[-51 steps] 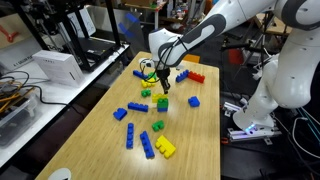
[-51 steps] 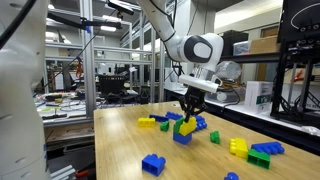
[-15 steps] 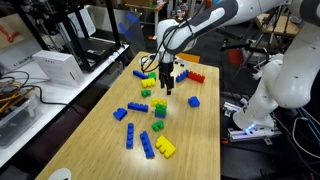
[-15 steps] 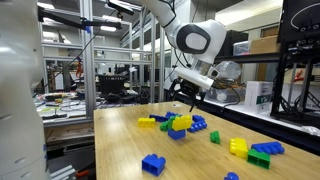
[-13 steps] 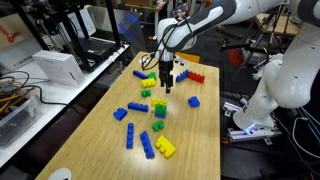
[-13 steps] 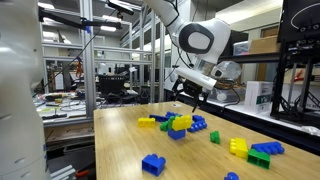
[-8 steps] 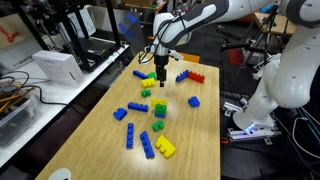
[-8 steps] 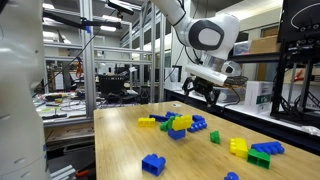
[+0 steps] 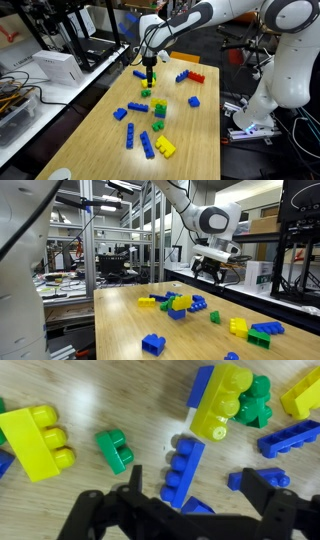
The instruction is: Attach a three piece yellow Lego to the stack of Legos
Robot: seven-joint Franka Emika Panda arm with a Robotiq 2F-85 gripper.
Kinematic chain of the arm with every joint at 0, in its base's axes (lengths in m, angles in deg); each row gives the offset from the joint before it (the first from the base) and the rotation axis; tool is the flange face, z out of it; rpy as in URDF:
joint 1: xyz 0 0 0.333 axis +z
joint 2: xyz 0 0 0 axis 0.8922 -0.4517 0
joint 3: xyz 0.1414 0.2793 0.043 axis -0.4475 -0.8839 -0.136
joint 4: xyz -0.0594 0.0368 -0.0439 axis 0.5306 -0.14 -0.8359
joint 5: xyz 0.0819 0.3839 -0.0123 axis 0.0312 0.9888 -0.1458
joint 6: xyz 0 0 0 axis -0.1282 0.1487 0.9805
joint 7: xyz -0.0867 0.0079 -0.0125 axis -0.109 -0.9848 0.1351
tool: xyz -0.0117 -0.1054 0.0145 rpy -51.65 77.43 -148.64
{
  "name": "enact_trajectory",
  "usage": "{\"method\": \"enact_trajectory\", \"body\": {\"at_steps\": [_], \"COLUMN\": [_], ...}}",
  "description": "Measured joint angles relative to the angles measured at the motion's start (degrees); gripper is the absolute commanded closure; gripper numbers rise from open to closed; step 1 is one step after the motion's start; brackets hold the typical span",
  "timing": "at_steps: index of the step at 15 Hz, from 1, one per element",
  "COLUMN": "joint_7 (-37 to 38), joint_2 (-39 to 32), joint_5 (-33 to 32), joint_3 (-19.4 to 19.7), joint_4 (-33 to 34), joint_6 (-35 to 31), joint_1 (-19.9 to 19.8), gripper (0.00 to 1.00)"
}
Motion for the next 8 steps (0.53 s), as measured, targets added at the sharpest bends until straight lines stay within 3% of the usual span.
{"method": "enact_trajectory", "body": {"at_steps": [8], "joint_7": [11.7], "joint_2": [-5.3], "joint_5": [0.2], "joint_3": [-3.3], "joint_4": [2.0], "joint_6": [-0.1], "joint_1": [0.2], "gripper": [0.0]}}
